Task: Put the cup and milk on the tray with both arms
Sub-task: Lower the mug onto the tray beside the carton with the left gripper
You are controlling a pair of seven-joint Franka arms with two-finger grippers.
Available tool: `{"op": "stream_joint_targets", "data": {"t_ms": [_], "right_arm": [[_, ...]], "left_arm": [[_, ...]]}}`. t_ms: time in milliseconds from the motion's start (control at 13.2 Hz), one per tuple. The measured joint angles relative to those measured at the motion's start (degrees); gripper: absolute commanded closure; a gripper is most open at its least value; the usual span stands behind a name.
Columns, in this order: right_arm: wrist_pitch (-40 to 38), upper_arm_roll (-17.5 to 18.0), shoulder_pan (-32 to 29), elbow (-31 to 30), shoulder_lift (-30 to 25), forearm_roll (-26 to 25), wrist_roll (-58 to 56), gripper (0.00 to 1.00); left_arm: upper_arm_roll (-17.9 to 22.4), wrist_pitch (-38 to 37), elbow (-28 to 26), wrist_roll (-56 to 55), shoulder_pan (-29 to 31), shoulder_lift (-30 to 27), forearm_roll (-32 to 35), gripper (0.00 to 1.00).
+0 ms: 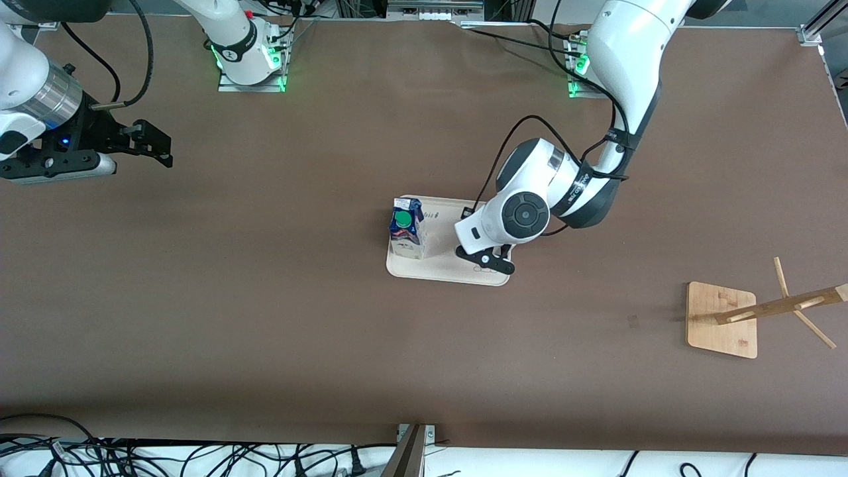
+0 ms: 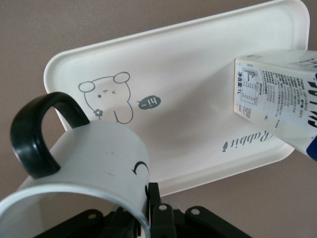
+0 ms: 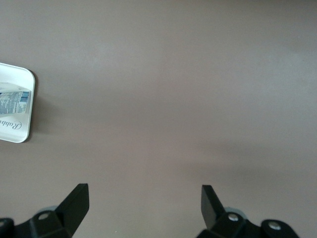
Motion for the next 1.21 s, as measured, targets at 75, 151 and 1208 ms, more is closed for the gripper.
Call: {"op": "stream_joint_targets", "data": {"t_ms": [75,151,1208], "right_arm": [[0.00,0.05,0.00,0.00,0.00,0.00,0.00,0.00],[0.00,0.16,0.01,0.00,0.00,0.00,0.00,0.00],[-0.01,0.39,0.01,0.00,0.00,0.00,0.00,0.00]], "left_arm": [[-0.10,0.26,0.00,0.00,-0.01,0.22,0.00,1.00],[-0.22,0.35,0.00,-0.03,-0.03,0.45,0.00,1.00],[-2.24,3.07,0.04,-0.91,-0.38,3.11,0.00,1.00]]}}
